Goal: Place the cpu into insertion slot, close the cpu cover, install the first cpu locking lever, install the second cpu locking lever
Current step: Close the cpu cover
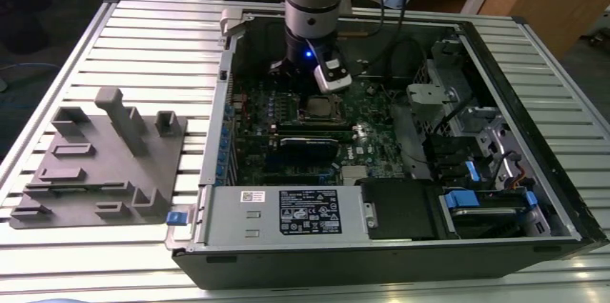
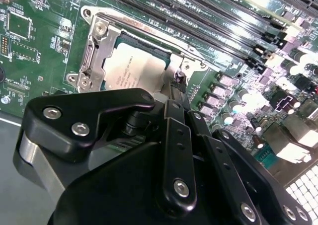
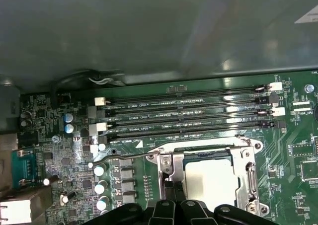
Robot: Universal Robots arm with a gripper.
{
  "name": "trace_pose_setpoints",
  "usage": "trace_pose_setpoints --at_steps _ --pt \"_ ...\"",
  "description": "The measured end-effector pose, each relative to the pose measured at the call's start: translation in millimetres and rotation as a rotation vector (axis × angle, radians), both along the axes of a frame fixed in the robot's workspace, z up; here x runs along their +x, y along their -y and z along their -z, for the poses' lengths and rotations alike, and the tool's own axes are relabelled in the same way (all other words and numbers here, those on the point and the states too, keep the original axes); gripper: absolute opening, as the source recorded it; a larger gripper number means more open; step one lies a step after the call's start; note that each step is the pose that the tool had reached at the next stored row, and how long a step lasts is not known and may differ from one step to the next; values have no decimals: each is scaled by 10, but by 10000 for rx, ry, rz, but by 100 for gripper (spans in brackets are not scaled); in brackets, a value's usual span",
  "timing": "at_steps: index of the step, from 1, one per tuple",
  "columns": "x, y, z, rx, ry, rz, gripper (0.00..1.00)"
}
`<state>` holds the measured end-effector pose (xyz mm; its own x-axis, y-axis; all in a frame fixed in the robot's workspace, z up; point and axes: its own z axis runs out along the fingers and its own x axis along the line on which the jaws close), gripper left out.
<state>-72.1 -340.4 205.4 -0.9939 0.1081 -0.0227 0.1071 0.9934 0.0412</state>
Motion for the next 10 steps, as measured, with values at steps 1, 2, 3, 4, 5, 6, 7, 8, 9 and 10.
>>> trace_pose_setpoints --at_steps 1,2,3,4,5,6,7,8,9,10 --pt "2 0 1 -2 -1 -1 11" --pt "2 0 2 -1 0 -8 11" --pt "2 0 3 0 1 -33 11" --pt "2 0 4 0 1 -81 11" --pt "2 0 6 1 1 -141 11" --pt "2 0 7 0 1 -168 11" --pt "3 -1 14 4 3 -174 11" --pt "3 -1 22 3 3 -180 11" --pt "2 0 30 1 1 -187 11" --pt "3 0 36 1 1 -194 11"
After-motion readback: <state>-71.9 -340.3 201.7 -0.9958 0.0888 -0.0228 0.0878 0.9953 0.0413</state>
